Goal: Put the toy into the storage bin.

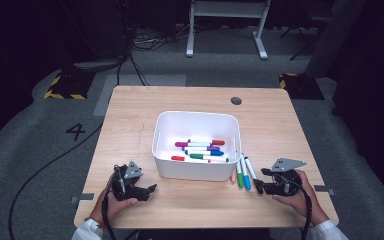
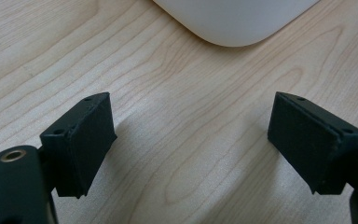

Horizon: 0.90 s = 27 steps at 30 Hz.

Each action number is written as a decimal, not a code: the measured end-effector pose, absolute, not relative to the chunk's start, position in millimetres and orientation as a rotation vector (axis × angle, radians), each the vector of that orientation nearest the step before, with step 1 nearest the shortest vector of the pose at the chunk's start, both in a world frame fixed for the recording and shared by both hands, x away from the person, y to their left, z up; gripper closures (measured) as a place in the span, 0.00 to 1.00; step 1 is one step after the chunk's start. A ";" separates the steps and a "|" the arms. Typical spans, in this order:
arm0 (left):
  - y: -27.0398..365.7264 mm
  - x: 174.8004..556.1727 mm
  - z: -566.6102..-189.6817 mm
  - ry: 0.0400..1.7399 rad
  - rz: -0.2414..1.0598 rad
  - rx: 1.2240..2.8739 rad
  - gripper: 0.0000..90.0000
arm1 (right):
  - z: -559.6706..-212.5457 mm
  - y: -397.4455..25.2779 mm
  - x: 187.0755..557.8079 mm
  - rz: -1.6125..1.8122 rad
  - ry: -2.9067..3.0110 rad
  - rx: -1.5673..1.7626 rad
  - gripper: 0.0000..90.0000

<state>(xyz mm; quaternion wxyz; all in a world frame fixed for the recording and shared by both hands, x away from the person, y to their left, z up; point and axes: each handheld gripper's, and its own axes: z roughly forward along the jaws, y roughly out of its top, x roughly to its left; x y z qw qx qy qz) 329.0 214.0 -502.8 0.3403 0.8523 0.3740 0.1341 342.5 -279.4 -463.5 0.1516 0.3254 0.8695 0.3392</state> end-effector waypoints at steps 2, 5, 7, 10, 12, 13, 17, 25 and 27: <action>214.1 329.2 -502.8 0.973 0.347 2.218 0.16 | -469.2 -281.8 343.0 0.961 2.495 0.965 0.54; 214.1 329.2 -502.8 0.972 0.347 2.219 0.16 | -477.7 -283.6 344.1 0.936 2.510 0.985 0.57; 214.1 329.1 -502.8 0.973 0.347 2.219 0.16 | -483.2 -285.1 346.2 0.906 2.501 1.013 0.60; 214.0 328.8 -502.7 0.977 0.355 2.217 0.16 | -486.5 -290.9 348.5 0.906 2.480 1.048 0.69; 214.0 329.1 -502.8 0.974 0.347 2.218 0.16 | -487.2 -297.2 350.4 0.920 2.459 1.080 0.77; 214.1 329.2 -502.8 0.972 0.347 2.219 0.16 | -487.7 -300.0 351.0 0.934 2.443 1.109 0.80; 214.0 329.1 -502.9 0.974 0.346 2.217 0.16 | -487.5 -309.9 355.0 0.941 2.420 1.167 0.83; 214.0 329.1 -502.9 0.976 0.344 2.215 0.16 | -488.2 -321.5 359.1 0.983 2.389 1.177 0.83; 214.0 329.0 -502.9 0.976 0.344 2.215 0.16 | -486.1 -323.0 358.7 1.006 2.375 1.186 0.83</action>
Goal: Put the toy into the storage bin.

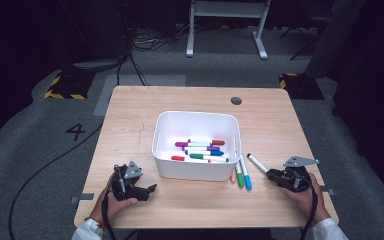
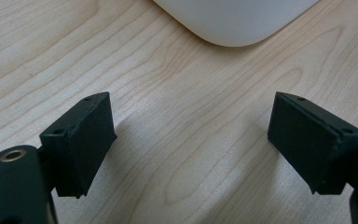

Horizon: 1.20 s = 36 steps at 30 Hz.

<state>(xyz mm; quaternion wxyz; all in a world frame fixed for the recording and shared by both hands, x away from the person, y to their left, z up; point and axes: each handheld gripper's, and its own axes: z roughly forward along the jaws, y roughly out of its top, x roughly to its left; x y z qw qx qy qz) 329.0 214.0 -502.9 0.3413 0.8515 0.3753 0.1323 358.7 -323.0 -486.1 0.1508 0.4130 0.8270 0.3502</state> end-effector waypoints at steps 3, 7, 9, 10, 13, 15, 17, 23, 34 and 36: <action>214.1 329.1 -502.8 0.974 0.345 2.217 0.16 | -484.3 -324.7 358.8 1.012 2.367 1.174 0.83; 214.1 329.1 -502.8 0.974 0.345 2.217 0.16 | -483.8 -325.8 359.1 1.020 2.365 1.166 0.84; 214.1 329.1 -502.8 0.974 0.345 2.217 0.16 | -483.2 -326.2 359.5 1.035 2.362 1.169 0.84; 214.1 329.2 -502.8 0.974 0.345 2.217 0.16 | -483.2 -326.4 359.7 1.037 2.361 1.166 0.84; 214.0 329.1 -502.8 0.974 0.344 2.216 0.16 | -484.4 -326.4 360.6 1.037 2.367 1.174 0.83; 214.1 329.1 -502.8 0.974 0.345 2.217 0.16 | -485.5 -326.8 361.2 1.030 2.368 1.168 0.84; 214.1 329.2 -502.8 0.973 0.344 2.217 0.16 | -485.2 -326.9 361.5 1.038 2.365 1.173 0.83; 214.1 329.2 -502.8 0.973 0.345 2.217 0.16 | -481.8 -326.6 361.7 1.058 2.351 1.160 0.84; 214.1 329.2 -502.8 0.973 0.344 2.217 0.16 | -454.8 -326.1 360.4 1.107 2.293 1.115 0.84; 214.1 329.2 -502.8 0.973 0.345 2.217 0.16 | -438.2 -328.3 359.2 1.159 2.262 1.088 0.84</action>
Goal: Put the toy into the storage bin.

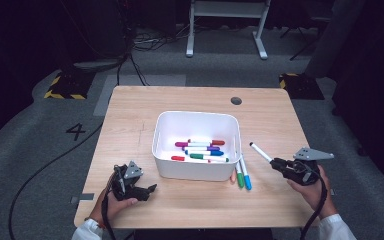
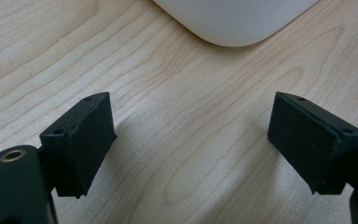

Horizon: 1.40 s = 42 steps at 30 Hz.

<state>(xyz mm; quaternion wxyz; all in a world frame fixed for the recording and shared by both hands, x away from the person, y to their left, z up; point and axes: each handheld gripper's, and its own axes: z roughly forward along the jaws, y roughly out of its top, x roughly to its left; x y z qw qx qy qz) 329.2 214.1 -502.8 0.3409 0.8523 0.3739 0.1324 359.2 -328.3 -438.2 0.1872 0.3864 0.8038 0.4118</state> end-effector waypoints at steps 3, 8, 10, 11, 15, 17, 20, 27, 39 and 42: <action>214.1 329.2 -502.8 0.973 0.345 2.217 0.16 | -411.1 -328.0 359.4 1.249 2.217 1.050 0.84; 214.1 329.2 -502.8 0.972 0.345 2.218 0.16 | -378.3 -314.8 363.2 1.306 2.220 0.963 0.84; 214.1 329.2 -502.8 0.973 0.344 2.217 0.16 | -368.2 -307.6 364.9 1.314 2.226 0.921 0.84; 214.1 329.2 -502.8 0.973 0.345 2.217 0.16 | -363.2 -303.0 365.8 1.321 2.231 0.900 0.84; 214.1 329.2 -502.8 0.973 0.345 2.218 0.16 | -346.2 -282.5 370.6 1.304 2.254 0.813 0.84; 214.1 329.2 -502.8 0.972 0.345 2.217 0.16 | -341.1 -274.4 373.2 1.316 2.274 0.775 0.84; 214.1 329.2 -502.8 0.973 0.345 2.217 0.16 | -334.5 -259.7 378.5 1.313 2.305 0.701 0.84; 214.1 329.0 -502.7 0.972 0.351 2.219 0.16 | -333.8 -208.2 392.7 1.333 2.445 0.556 0.84; 214.0 328.5 -502.8 0.975 0.359 2.215 0.16 | -358.0 -145.5 417.3 1.168 2.693 0.407 0.83; 214.0 328.5 -502.8 0.976 0.359 2.215 0.16 | -365.9 -140.8 424.6 1.134 2.751 0.407 0.83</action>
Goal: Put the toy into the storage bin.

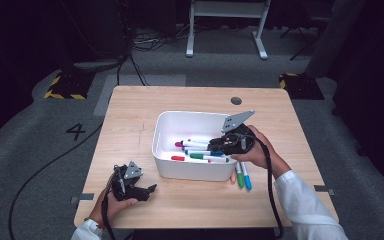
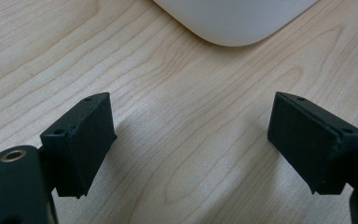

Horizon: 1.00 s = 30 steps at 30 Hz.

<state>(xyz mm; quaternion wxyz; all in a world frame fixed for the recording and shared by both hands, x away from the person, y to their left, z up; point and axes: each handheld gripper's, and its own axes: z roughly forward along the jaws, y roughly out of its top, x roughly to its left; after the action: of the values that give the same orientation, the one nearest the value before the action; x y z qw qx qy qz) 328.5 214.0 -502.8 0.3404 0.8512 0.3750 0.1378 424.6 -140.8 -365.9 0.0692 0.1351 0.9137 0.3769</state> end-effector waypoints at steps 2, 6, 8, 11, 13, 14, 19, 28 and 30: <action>214.0 328.5 -502.8 0.976 0.359 2.215 0.16 | -370.9 -137.4 427.6 1.111 2.781 0.397 0.83; 214.0 328.5 -502.8 0.975 0.359 2.215 0.16 | -376.5 -129.4 425.8 1.053 2.839 0.354 0.83; 213.9 328.3 -502.7 0.977 0.361 2.215 0.17 | -377.5 -127.6 425.0 1.041 2.852 0.341 0.83; 213.9 328.2 -502.8 0.977 0.360 2.215 0.17 | -377.6 -126.2 424.3 1.023 2.846 0.354 0.82; 213.9 328.3 -502.8 0.976 0.361 2.214 0.17 | -377.7 -125.3 423.5 1.003 2.843 0.360 0.76; 213.9 328.2 -502.8 0.977 0.358 2.215 0.17 | -377.3 -125.4 423.4 0.998 2.836 0.365 0.76; 213.9 328.2 -502.7 0.977 0.358 2.215 0.17 | -374.1 -130.5 422.6 1.019 2.791 0.413 0.69; 213.9 328.1 -502.8 0.978 0.357 2.215 0.17 | -345.2 -174.1 402.5 1.158 2.544 0.482 0.58; 214.0 328.3 -502.8 0.976 0.357 2.215 0.17 | -339.7 -188.8 396.0 1.167 2.500 0.507 0.55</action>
<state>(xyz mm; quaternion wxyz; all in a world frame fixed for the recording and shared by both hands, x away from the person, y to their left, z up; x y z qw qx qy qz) 328.3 214.0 -502.8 0.3406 0.8512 0.3751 0.1373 396.0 -188.8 -339.7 0.1674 0.1783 0.8787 0.4100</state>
